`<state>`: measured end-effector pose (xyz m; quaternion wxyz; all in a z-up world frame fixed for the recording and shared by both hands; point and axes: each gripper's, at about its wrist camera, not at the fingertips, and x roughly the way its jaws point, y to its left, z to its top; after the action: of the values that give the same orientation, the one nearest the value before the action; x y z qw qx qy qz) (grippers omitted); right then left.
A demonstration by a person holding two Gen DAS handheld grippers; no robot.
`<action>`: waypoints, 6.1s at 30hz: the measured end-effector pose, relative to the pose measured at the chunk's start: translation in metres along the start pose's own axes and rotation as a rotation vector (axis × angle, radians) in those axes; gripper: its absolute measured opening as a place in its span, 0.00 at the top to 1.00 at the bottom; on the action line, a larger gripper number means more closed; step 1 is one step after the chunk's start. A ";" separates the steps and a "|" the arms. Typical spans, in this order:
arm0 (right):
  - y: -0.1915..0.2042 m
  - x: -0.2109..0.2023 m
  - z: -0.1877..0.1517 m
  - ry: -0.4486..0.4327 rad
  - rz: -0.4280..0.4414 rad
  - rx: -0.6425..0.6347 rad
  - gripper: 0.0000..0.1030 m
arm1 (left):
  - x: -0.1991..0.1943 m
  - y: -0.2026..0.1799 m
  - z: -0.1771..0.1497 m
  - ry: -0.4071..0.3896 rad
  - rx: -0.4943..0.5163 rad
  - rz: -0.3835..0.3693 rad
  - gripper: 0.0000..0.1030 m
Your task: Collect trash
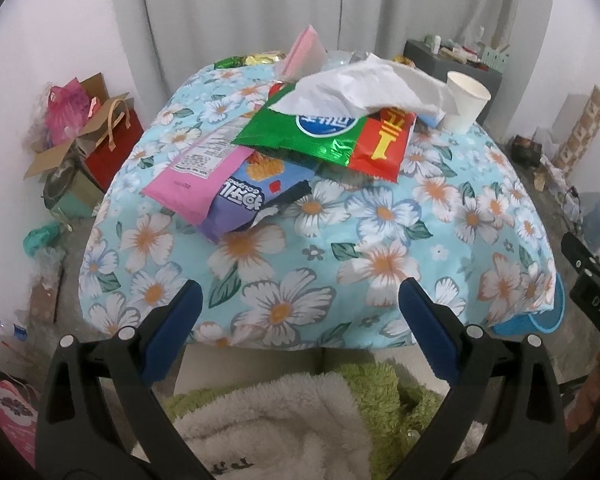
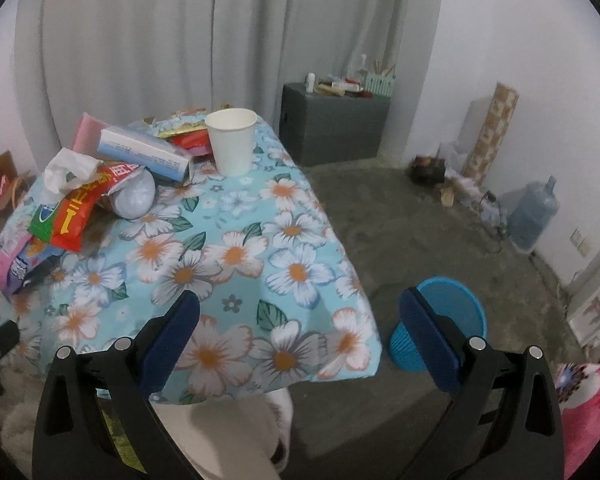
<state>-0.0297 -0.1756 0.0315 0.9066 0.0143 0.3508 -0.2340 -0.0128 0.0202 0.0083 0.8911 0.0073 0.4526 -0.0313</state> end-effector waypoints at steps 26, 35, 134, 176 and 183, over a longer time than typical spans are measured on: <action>0.030 0.009 0.055 -0.100 0.098 0.056 0.05 | 0.019 -0.002 -0.007 0.062 0.024 -0.066 0.09; 0.033 0.031 0.049 -0.039 0.099 0.025 0.05 | 0.024 -0.008 -0.005 0.071 0.056 -0.072 0.09; 0.268 0.250 0.246 0.894 0.980 0.031 0.66 | 0.335 0.133 0.319 0.386 -0.514 -0.736 0.98; -0.229 0.045 0.125 0.221 0.644 0.626 0.71 | 0.011 -0.213 0.232 0.166 0.413 -0.872 0.98; -0.325 0.078 0.043 0.227 0.414 0.862 0.71 | 0.037 -0.355 0.180 0.317 0.600 -0.887 0.98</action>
<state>-0.0936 -0.5058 0.0591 0.8016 0.4832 0.3083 -0.1699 0.1319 -0.3431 0.0899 0.6724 0.0742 0.5122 -0.5291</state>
